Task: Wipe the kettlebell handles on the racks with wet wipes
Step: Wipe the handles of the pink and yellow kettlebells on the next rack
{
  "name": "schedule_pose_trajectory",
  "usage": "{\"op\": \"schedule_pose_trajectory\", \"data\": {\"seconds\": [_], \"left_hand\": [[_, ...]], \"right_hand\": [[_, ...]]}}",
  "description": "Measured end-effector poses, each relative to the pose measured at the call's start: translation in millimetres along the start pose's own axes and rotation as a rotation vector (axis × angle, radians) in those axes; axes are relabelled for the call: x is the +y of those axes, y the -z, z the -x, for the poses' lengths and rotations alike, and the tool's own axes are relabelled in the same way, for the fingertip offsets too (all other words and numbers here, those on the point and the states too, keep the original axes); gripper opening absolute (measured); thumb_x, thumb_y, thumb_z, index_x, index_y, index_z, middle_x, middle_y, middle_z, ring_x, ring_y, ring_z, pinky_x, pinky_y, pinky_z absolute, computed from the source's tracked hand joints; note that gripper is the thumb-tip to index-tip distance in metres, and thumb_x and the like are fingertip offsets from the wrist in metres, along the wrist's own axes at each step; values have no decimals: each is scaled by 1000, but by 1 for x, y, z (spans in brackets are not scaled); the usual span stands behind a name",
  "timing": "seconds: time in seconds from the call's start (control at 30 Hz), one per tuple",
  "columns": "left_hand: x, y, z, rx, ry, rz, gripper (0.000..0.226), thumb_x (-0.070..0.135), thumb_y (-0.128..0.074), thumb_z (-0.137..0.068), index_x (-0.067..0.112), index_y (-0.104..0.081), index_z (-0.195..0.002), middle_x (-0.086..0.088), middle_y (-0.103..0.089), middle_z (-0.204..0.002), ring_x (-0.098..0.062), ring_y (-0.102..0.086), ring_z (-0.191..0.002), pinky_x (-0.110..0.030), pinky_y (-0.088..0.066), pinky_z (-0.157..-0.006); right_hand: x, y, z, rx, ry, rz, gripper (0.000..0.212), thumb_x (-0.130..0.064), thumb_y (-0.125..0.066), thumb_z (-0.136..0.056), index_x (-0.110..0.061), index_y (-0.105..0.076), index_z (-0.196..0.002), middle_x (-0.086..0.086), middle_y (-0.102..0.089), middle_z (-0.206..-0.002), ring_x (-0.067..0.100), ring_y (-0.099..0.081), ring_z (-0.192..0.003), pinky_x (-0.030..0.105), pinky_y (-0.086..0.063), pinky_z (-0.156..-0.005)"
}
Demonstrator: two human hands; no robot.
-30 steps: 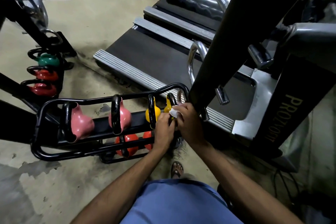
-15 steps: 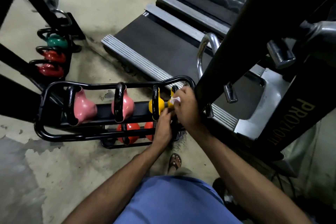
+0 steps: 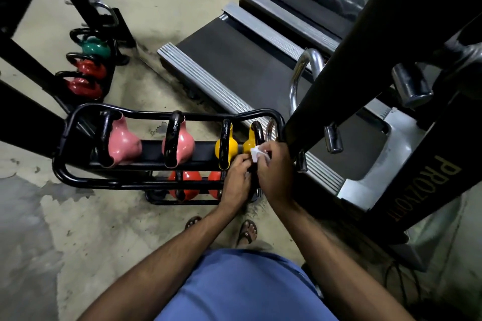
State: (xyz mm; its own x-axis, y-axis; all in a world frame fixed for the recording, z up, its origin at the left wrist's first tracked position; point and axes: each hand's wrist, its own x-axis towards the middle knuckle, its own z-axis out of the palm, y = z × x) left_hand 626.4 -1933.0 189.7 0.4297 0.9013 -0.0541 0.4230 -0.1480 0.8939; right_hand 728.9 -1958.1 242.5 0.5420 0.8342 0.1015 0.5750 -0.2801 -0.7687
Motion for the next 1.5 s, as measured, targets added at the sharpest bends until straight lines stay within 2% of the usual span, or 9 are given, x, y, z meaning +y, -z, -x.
{"op": "schedule_pose_trajectory", "data": {"seconds": [0.13,0.23,0.5,0.83,0.9,1.1,1.27,1.37,1.5], "left_hand": [[-1,3,2,-7,-56,-25,37,21,-46,-87,8,-71,-110,1,-54,-117,-13,-56,-105,-24,-47,-88],[-1,3,2,-13,-23,-28,25,11,-49,-86,7,-68,-101,3,-50,-111,-13,-54,-100,-29,-47,-87],[-5,-2,-2,-28,103,-34,41,10,-54,-85,6,-71,-123,-7,-56,-133,-18,-57,-119,-30,-46,-104],[7,-12,0,197,422,289,4,11,-60,-90,8,-61,-88,-4,-63,-78,-14,-64,-78,-32,-57,-70],[4,-13,1,177,461,357,9,27,-66,-80,19,-69,-78,-12,-67,-85,-24,-65,-87,-45,-58,-80],[9,-12,3,162,388,270,39,14,-48,-98,23,-70,-68,7,-67,-69,3,-57,-63,-22,-51,-63],[10,2,10,96,214,40,19,26,-55,-89,20,-73,-88,-5,-68,-89,-10,-55,-89,-37,-49,-83],[16,13,9,45,184,-96,44,3,-63,-89,15,-68,-131,-5,-71,-126,-12,-66,-111,-31,-52,-102],[35,42,3,105,-31,-240,48,2,-69,-89,20,-69,-133,0,-65,-125,-13,-61,-115,-27,-48,-102]], "right_hand": [[-7,-19,-36,14,-527,-322,4,-16,-60,-97,-14,-64,-96,2,-68,-90,25,-64,-89,36,-53,-84],[4,-22,-48,-84,-594,-280,9,-17,-60,-95,-12,-68,-95,5,-73,-91,28,-67,-90,45,-56,-87],[3,5,24,-42,-19,-19,12,-3,-68,-86,-12,-61,-90,2,-55,-107,13,-54,-94,8,-36,-76],[16,9,-41,-241,869,618,12,-17,-56,-92,-12,-66,-89,8,-63,-99,33,-57,-104,45,-45,-91],[12,3,-51,-297,934,718,10,-18,-61,-92,-11,-64,-86,7,-61,-92,33,-58,-100,48,-45,-94],[14,28,-32,-378,1230,795,25,-13,-41,-99,-8,-64,-89,10,-65,-88,34,-59,-98,51,-42,-102],[20,37,-23,-367,1117,698,9,-10,-62,-86,-13,-62,-94,7,-63,-90,31,-57,-90,41,-46,-79],[34,37,-8,-394,858,594,24,-7,-70,-80,-12,-64,-102,8,-58,-100,29,-56,-90,37,-47,-69],[33,33,14,-258,488,445,11,-21,-61,-97,-12,-58,-92,6,-54,-97,29,-62,-72,36,-47,-49]]}}
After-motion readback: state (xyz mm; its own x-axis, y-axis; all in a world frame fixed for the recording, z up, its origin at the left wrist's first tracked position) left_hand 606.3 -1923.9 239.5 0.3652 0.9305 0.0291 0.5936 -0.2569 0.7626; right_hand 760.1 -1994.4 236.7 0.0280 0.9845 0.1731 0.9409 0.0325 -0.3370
